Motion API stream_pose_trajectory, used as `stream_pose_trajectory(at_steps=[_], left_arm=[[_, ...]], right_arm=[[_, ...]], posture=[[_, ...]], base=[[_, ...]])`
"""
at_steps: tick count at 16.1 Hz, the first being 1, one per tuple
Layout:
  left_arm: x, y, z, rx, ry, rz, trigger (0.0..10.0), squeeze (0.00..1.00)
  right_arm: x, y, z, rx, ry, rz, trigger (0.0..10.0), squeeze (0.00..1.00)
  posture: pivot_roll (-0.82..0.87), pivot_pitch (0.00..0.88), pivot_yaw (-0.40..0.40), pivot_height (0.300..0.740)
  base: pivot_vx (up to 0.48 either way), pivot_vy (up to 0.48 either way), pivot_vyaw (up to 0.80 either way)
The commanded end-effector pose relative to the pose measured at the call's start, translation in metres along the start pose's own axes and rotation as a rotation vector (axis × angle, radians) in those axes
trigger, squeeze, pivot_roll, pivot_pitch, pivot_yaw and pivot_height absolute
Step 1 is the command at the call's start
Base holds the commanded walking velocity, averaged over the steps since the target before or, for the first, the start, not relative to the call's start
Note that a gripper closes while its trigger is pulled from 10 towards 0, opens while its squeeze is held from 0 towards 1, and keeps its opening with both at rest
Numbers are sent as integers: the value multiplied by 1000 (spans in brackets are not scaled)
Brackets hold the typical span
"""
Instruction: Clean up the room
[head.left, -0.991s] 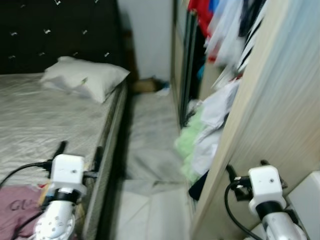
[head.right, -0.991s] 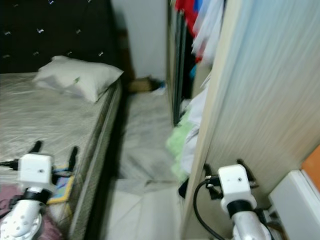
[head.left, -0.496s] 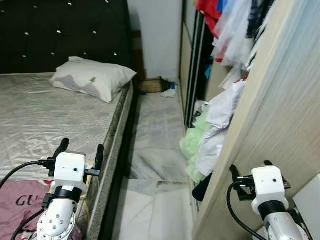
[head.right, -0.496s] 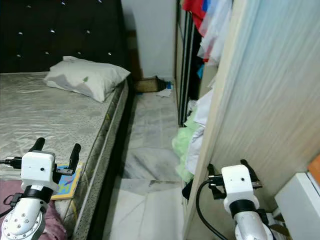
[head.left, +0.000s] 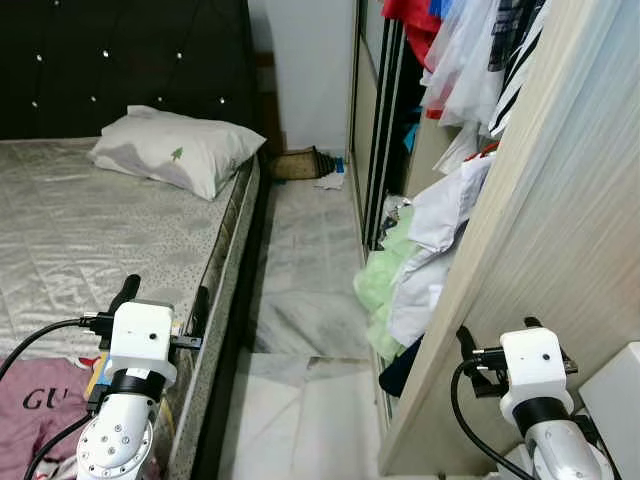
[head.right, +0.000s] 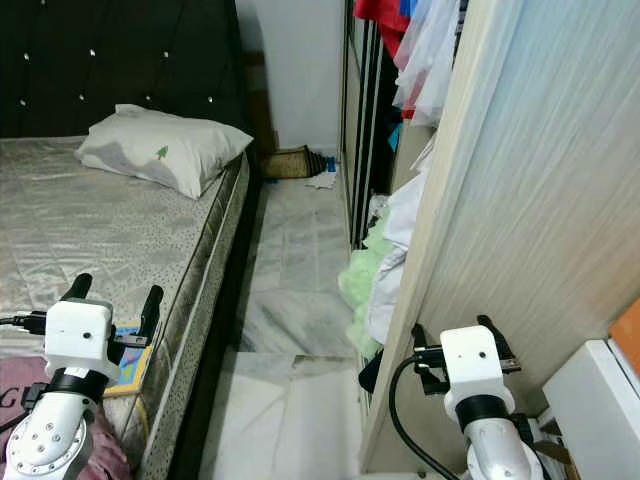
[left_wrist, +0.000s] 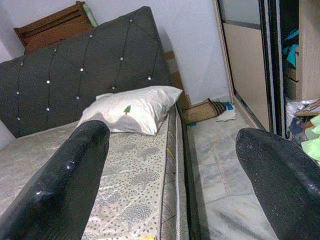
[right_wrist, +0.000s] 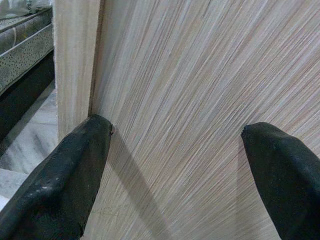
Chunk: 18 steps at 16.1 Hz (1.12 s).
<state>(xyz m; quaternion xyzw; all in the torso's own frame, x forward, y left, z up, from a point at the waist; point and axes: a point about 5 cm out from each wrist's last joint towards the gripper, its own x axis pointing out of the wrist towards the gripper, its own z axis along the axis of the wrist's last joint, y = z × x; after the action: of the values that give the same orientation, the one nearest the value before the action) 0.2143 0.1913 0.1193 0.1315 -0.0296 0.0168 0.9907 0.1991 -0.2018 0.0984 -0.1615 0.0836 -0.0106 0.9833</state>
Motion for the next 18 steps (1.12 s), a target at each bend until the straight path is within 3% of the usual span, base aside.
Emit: stream_pose_trajectory(at_steps=[1, 8, 18], left_arm=[[0, 0, -3, 1, 20, -9, 10000, 0], [0, 0, -5, -6, 30, -9, 10000, 0], [2, 0, -5, -6, 30, -5, 10000, 0]], right_arm=[[2, 3, -1, 10, 3, 18, 10000, 0], [3, 5, -1, 12, 4, 23, 10000, 0], [8, 6, 1, 4, -13, 27, 10000, 0]], posture=[[-107, 0, 13, 740], [-108, 0, 12, 740], [-104, 0, 18, 740]], base=[[-322, 0, 0], [-334, 0, 0], [0, 0, 0]])
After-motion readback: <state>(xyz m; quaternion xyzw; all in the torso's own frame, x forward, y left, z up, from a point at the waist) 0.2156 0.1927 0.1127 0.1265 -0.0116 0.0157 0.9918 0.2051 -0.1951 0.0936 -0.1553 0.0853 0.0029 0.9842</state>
